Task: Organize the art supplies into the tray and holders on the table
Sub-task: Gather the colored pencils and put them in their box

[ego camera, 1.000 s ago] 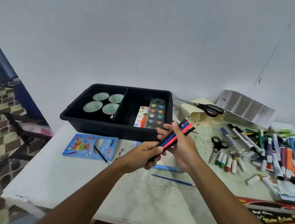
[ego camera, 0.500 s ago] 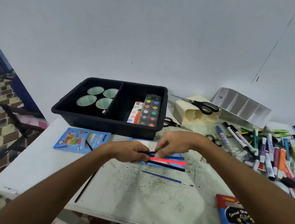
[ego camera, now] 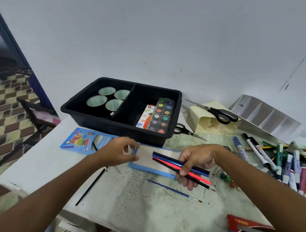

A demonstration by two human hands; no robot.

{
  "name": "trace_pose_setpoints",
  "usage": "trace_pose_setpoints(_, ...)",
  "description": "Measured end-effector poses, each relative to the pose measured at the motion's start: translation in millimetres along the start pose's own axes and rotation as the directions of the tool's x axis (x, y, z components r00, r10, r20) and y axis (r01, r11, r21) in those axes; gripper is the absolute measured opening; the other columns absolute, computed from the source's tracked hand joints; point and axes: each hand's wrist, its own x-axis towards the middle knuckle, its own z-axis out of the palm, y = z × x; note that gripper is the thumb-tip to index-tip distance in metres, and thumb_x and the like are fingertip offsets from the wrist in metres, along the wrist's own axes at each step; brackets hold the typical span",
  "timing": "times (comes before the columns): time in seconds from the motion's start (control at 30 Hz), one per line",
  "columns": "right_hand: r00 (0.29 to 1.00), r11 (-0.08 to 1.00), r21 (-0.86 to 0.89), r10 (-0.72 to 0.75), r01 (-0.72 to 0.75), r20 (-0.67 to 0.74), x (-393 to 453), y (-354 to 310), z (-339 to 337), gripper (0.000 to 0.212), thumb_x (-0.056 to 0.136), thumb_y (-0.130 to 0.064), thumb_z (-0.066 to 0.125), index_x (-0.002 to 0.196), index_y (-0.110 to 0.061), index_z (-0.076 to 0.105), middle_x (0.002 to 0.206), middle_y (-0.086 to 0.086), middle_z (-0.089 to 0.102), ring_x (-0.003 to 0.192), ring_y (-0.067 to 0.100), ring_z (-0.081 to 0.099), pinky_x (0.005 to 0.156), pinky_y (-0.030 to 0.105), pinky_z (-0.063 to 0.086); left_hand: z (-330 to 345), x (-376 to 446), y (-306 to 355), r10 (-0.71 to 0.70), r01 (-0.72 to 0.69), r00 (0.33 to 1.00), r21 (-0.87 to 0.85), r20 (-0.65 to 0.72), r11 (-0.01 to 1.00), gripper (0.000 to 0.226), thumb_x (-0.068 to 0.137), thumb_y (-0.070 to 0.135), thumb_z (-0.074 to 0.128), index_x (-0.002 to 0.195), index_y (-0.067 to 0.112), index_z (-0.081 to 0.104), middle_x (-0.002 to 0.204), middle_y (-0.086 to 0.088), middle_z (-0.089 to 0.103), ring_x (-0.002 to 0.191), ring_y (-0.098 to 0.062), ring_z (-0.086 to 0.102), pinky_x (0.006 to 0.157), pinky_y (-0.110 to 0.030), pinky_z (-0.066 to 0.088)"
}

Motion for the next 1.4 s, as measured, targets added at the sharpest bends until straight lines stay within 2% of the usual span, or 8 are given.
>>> trace_pose_setpoints(0.13, 0.986, 0.974, 0.152, -0.159, 0.166, -0.052, 10, -5, -1, 0.013, 0.091, -0.002, 0.057, 0.098, 0.003, 0.067, 0.088, 0.019, 0.073, 0.079, 0.030, 0.073, 0.072, 0.037, 0.059, 30, 4, -6, -0.085, 0.085, 0.989, -0.006, -0.122, 0.996, 0.024, 0.080, 0.049, 0.072, 0.093, 0.038, 0.055, 0.088, 0.020, 0.058, 0.076, 0.000, 0.056, 0.058, -0.010, 0.040)
trace_pose_setpoints(0.27, 0.935, 0.908, 0.242, -0.303, 0.341, -0.182, 32, -7, 5, 0.015, 0.090, -0.004, 0.059, 0.100, 0.006, 0.063, 0.086, 0.018, 0.072, 0.079, 0.031, 0.073, 0.073, 0.034, 0.058, 44, 11, -6, -0.183, 0.182, 0.964, -0.025, -0.192, 0.983, 0.023, 0.080, 0.033, 0.077, 0.091, 0.032, 0.056, 0.084, 0.017, 0.059, 0.075, 0.000, 0.057, 0.057, -0.006, 0.040)
trace_pose_setpoints(0.57, 0.922, 0.913, 0.236, -0.263, 0.333, -0.284, 7, 21, -8, 0.014, 0.087, -0.005, 0.063, 0.097, 0.004, 0.067, 0.085, 0.020, 0.071, 0.076, 0.031, 0.072, 0.074, 0.036, 0.058, 44, 7, -12, -0.195, 0.182, 0.961, -0.082, -0.195, 0.980, 0.021, 0.084, 0.016, 0.074, 0.092, 0.028, 0.059, 0.084, 0.015, 0.060, 0.076, -0.001, 0.059, 0.058, -0.001, 0.040)
trace_pose_setpoints(0.7, 0.934, 0.947, 0.178, -0.210, 0.268, -0.287, -6, 18, -13, 0.014, 0.088, -0.003, 0.061, 0.098, 0.006, 0.065, 0.085, 0.021, 0.071, 0.074, 0.031, 0.072, 0.073, 0.038, 0.058, 43, 7, -12, -0.197, 0.185, 0.959, -0.075, -0.205, 0.980, 0.016, 0.086, 0.013, 0.071, 0.095, 0.023, 0.062, 0.087, 0.010, 0.061, 0.076, 0.002, 0.058, 0.060, -0.001, 0.039)
trace_pose_setpoints(0.9, 0.975, 0.999, -0.029, 0.015, -0.021, -0.221, -3, 7, -15, 0.015, 0.091, 0.001, 0.058, 0.100, 0.011, 0.063, 0.084, 0.019, 0.072, 0.072, 0.029, 0.072, 0.078, 0.039, 0.057, 39, 4, -9, -0.211, 0.201, 0.954, -0.067, -0.213, 0.977, 0.018, 0.088, 0.008, 0.068, 0.106, 0.012, 0.067, 0.093, 0.006, 0.062, 0.077, -0.002, 0.057, 0.062, -0.002, 0.040)
trace_pose_setpoints(1.07, 0.963, 0.979, -0.064, 0.176, -0.193, -0.206, 21, -4, -18, 0.012, 0.094, 0.002, 0.054, 0.102, 0.009, 0.061, 0.088, 0.023, 0.067, 0.073, 0.030, 0.071, 0.078, 0.045, 0.059, 38, 2, -5, -0.227, 0.210, 0.954, -0.105, -0.196, 0.972, 0.020, 0.088, 0.008, 0.069, 0.107, 0.012, 0.067, 0.094, 0.006, 0.063, 0.079, -0.001, 0.058, 0.061, -0.002, 0.041)
trace_pose_setpoints(1.27, 0.953, 0.960, -0.067, 0.258, -0.271, -0.159, 47, -17, -20, 0.010, 0.097, -0.002, 0.052, 0.096, 0.005, 0.060, 0.085, 0.018, 0.069, 0.077, 0.029, 0.070, 0.073, 0.043, 0.060, 39, 2, -5, -0.244, 0.207, 0.951, -0.196, -0.191, 0.959, 0.020, 0.086, 0.005, 0.071, 0.104, 0.012, 0.068, 0.090, 0.007, 0.065, 0.079, 0.002, 0.060, 0.061, 0.000, 0.044)
trace_pose_setpoints(1.4, 0.949, 0.960, -0.085, 0.247, -0.268, -0.198, 57, -24, -20, 0.015, 0.096, -0.006, 0.055, 0.104, 0.006, 0.059, 0.087, 0.018, 0.071, 0.080, 0.028, 0.070, 0.078, 0.043, 0.058, 40, 2, -7, -0.242, 0.197, 0.950, -0.224, -0.195, 0.955, 0.020, 0.085, 0.006, 0.071, 0.104, 0.012, 0.069, 0.089, 0.007, 0.067, 0.078, 0.002, 0.062, 0.061, 0.000, 0.044)
